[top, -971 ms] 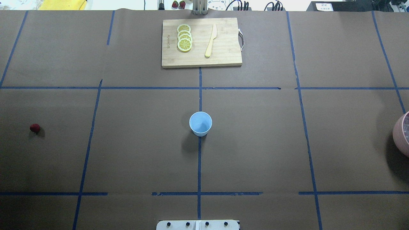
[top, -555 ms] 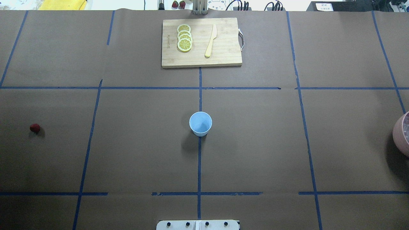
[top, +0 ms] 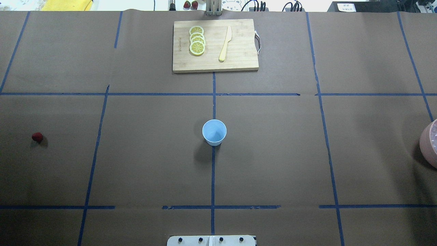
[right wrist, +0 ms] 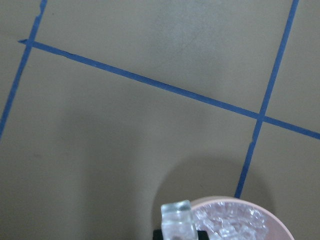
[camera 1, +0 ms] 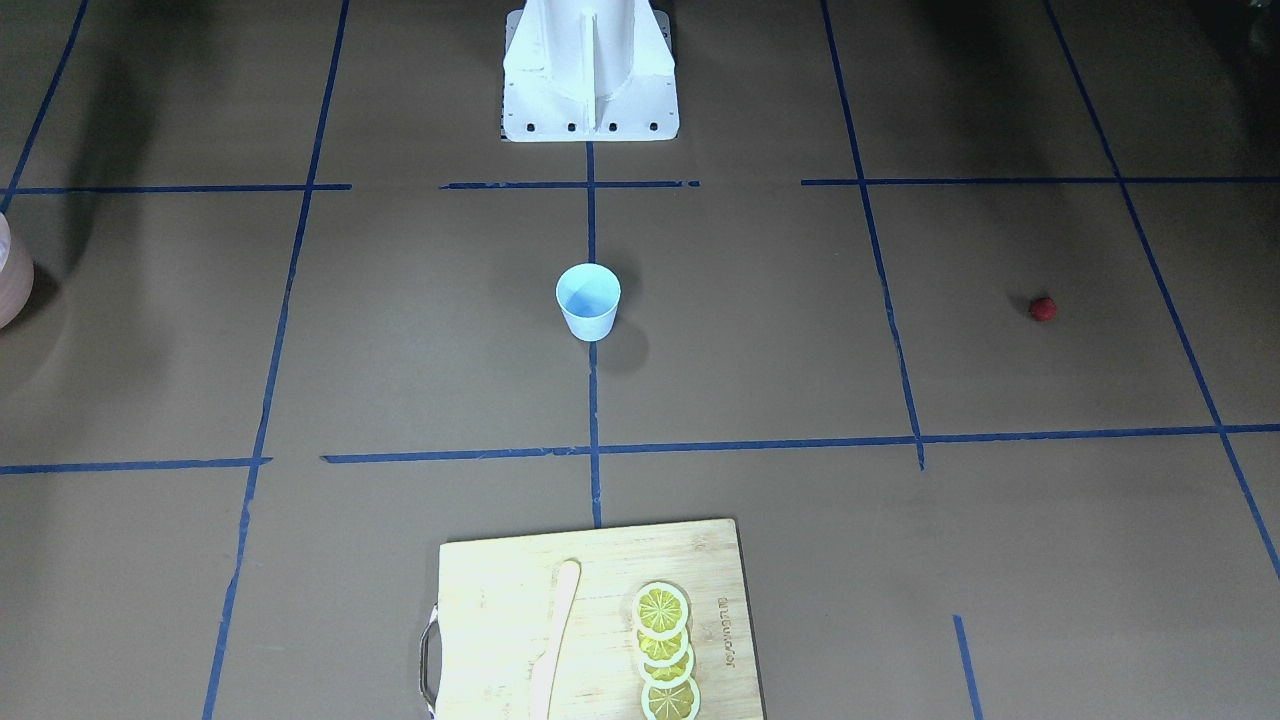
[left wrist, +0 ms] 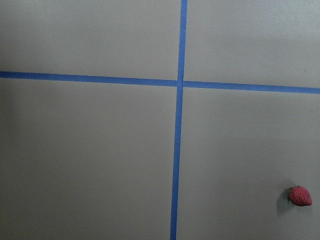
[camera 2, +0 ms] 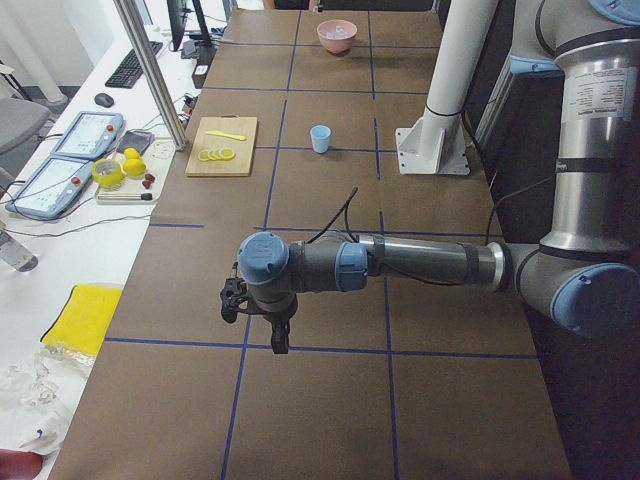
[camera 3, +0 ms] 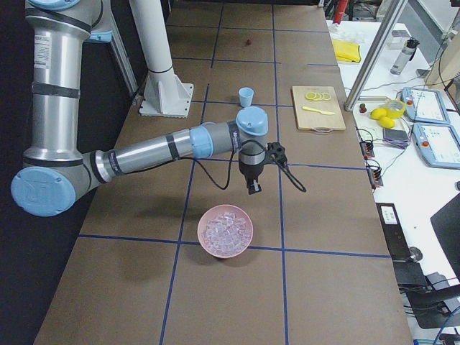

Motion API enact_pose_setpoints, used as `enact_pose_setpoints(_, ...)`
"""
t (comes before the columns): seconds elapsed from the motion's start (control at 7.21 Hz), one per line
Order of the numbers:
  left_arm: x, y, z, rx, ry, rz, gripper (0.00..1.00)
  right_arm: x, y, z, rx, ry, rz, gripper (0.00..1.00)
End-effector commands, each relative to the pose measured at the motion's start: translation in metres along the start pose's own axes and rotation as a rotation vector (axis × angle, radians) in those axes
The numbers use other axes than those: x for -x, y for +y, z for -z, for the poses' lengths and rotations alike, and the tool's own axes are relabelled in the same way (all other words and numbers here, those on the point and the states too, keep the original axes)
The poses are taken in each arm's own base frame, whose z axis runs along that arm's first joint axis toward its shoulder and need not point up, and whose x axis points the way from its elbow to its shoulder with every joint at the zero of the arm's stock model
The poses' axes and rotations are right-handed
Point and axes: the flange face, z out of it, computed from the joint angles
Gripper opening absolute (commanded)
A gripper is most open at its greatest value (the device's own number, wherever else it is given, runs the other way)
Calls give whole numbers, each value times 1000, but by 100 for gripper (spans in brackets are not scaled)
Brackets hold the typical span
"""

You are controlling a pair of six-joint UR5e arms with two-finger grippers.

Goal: Put ice and strawberries in cup

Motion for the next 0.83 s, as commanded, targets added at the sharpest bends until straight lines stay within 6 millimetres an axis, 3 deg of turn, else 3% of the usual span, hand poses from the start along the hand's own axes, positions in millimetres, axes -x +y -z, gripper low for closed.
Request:
enact_pose_setpoints(0.0,1,-1,-2,2,0,5,100,64,-69,45,5,-20,11,0)
enact_pose_setpoints(0.28,-2,-1,1,-4,0,-4,100,181,-121,41,14,-86,-61,0)
enact_pose_setpoints(0.69,-5,-3,4,-14,-2,-14,100,339,-142,18,53,-127,-174,0)
